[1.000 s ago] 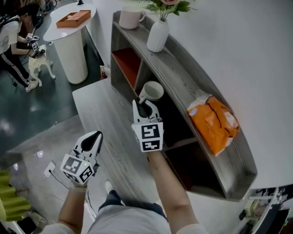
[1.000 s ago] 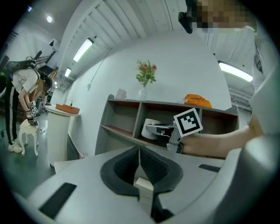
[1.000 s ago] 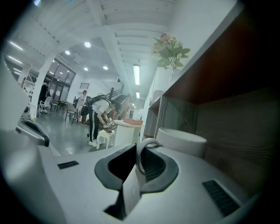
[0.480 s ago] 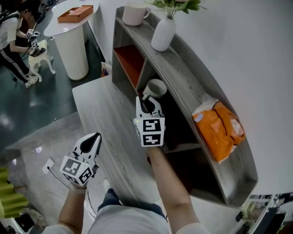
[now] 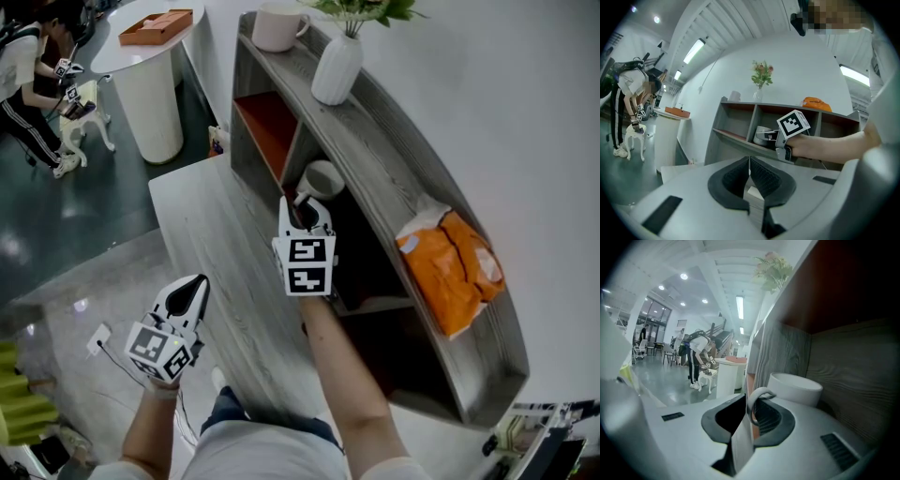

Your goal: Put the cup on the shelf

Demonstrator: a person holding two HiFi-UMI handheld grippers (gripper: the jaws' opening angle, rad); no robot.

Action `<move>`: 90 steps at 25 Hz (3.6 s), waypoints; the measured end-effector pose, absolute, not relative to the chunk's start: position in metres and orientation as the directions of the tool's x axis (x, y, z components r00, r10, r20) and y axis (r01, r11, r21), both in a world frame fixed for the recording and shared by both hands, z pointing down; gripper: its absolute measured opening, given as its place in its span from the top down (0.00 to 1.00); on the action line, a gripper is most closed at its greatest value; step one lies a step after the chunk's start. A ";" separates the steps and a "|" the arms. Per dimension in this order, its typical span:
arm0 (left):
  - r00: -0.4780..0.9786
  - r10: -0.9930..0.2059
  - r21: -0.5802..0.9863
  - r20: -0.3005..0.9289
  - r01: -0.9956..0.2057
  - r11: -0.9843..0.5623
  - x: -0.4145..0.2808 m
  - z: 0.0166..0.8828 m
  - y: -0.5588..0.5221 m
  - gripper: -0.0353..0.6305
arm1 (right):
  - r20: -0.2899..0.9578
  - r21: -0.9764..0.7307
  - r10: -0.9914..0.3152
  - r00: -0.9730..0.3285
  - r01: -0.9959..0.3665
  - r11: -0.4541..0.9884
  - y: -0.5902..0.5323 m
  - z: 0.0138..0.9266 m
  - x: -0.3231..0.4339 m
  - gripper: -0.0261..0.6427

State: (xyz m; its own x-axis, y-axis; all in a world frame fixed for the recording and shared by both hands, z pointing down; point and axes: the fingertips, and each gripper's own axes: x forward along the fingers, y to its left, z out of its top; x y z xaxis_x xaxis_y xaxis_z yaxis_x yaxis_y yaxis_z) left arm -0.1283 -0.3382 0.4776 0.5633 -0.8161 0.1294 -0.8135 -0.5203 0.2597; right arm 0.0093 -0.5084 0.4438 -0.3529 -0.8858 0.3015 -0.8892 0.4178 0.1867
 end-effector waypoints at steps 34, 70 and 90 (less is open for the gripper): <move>0.522 -0.846 0.203 0.108 -0.845 -0.495 -0.119 0.438 -0.265 0.92 | 0.119 0.042 -0.879 -0.462 -0.882 0.470 -0.383 0.387 0.015 0.91; 0.551 -0.827 0.183 0.111 -0.830 -0.527 -0.099 0.387 -0.161 0.92 | 0.009 -0.057 -0.633 -0.774 -0.633 0.772 -0.173 0.379 -0.039 0.92; 0.541 -0.831 0.182 0.127 -0.836 -0.517 -0.104 0.393 -0.157 0.92 | 0.011 -0.060 -0.676 -0.737 -0.675 0.735 -0.183 0.381 -0.023 0.92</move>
State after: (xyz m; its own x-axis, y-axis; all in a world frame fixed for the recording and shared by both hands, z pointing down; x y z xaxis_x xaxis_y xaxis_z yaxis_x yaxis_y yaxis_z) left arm -0.1038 -0.1572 0.3932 0.5413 -0.8312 0.1267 -0.8365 -0.5169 0.1820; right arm -0.0226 -0.1832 0.3811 -0.7371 -0.6757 0.0108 -0.6750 0.7353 -0.0605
